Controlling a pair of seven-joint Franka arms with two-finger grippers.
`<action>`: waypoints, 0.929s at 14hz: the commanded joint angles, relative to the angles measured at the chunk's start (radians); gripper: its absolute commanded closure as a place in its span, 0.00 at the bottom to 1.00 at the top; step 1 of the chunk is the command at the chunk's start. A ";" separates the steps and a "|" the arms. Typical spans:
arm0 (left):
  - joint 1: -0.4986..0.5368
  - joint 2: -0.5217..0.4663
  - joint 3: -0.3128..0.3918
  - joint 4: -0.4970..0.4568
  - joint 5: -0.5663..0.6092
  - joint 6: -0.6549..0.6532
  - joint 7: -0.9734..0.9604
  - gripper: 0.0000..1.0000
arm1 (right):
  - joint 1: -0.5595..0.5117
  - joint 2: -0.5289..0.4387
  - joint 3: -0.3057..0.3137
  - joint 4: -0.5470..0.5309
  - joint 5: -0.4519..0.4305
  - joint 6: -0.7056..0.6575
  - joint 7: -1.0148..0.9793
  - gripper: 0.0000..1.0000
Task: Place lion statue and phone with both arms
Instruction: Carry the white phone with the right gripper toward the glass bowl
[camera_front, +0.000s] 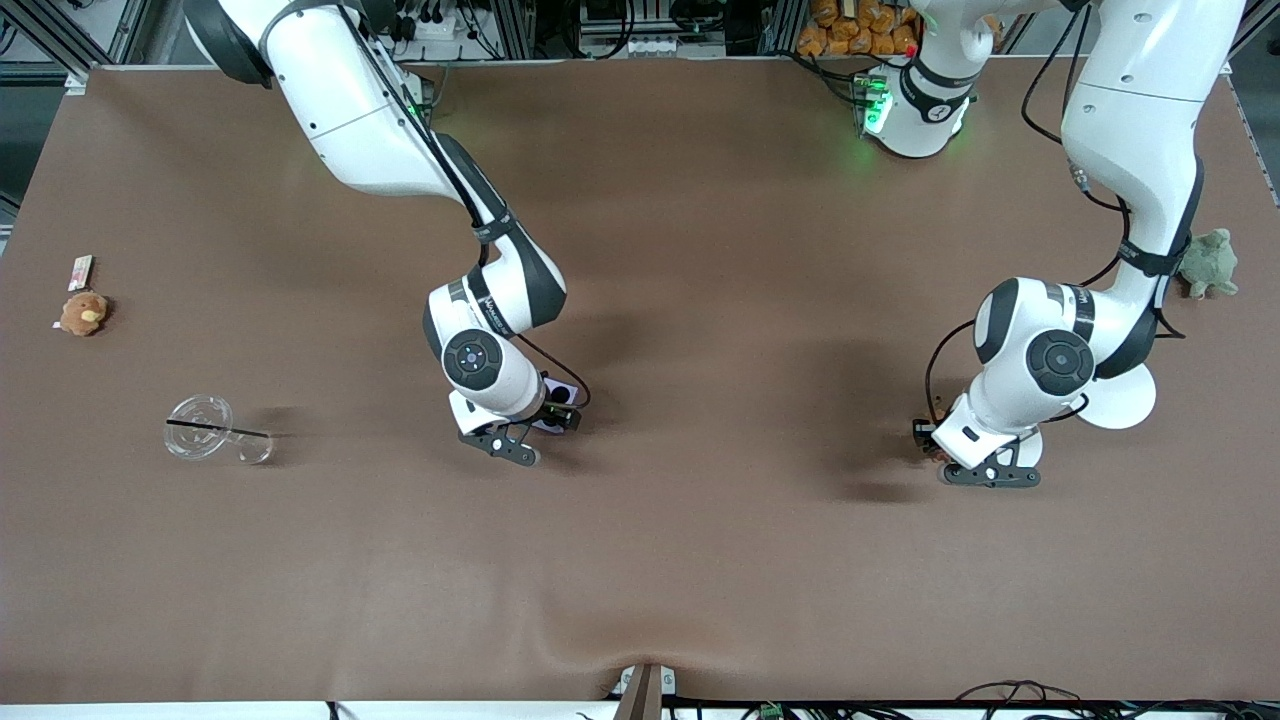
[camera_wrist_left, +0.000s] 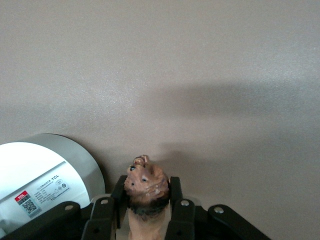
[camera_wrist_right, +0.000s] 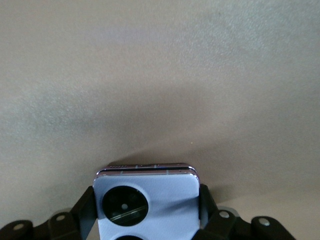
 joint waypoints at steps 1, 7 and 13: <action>0.013 -0.012 -0.008 -0.026 0.024 0.021 0.010 1.00 | -0.025 -0.051 -0.016 0.010 -0.021 -0.047 0.024 0.63; 0.013 -0.003 -0.008 -0.022 0.023 0.023 0.010 0.03 | -0.218 -0.217 -0.027 0.028 -0.022 -0.269 -0.239 0.63; 0.002 -0.061 -0.012 -0.009 0.023 0.007 -0.009 0.00 | -0.413 -0.201 -0.027 0.046 -0.016 -0.317 -0.755 0.56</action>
